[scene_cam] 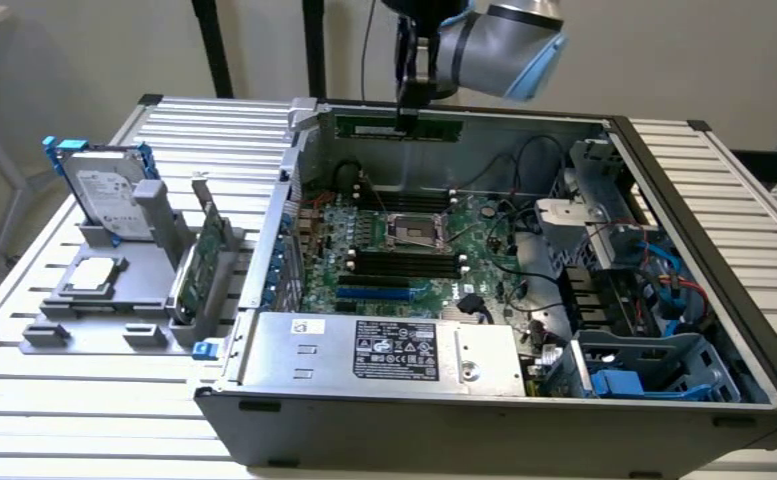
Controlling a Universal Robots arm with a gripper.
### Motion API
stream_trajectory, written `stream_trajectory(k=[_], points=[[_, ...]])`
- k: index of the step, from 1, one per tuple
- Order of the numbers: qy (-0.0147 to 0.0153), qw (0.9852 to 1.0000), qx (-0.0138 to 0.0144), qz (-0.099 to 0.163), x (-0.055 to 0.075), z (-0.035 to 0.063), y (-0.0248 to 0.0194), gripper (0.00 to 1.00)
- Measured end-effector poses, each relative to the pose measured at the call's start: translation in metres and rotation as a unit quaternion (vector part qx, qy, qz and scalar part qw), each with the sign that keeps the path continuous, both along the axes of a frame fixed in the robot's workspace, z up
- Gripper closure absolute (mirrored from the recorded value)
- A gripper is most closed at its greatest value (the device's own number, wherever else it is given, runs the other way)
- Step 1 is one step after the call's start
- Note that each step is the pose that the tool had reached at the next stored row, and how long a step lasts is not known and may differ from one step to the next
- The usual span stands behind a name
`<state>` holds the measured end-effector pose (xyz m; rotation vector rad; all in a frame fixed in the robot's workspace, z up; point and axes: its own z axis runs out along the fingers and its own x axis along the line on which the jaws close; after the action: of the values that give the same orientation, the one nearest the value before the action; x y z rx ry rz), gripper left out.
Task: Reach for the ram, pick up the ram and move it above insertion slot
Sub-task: 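Pick up the ram and move it above insertion slot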
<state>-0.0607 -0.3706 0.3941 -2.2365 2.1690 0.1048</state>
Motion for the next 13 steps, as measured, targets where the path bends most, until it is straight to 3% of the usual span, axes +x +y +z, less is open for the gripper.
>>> stream_trajectory(k=[5, 8, 13], points=[[-0.0011, 1.0000, 0.0034, -0.001, 0.0081, -0.0052, -0.0023, 0.87], [-0.0021, 1.0000, 0.0068, -0.002, 0.0093, -0.0083, -0.0033, 0.87], [-0.0018, 1.0000, 0.0075, -0.002, 0.0094, -0.0085, -0.0033, 0.87]])
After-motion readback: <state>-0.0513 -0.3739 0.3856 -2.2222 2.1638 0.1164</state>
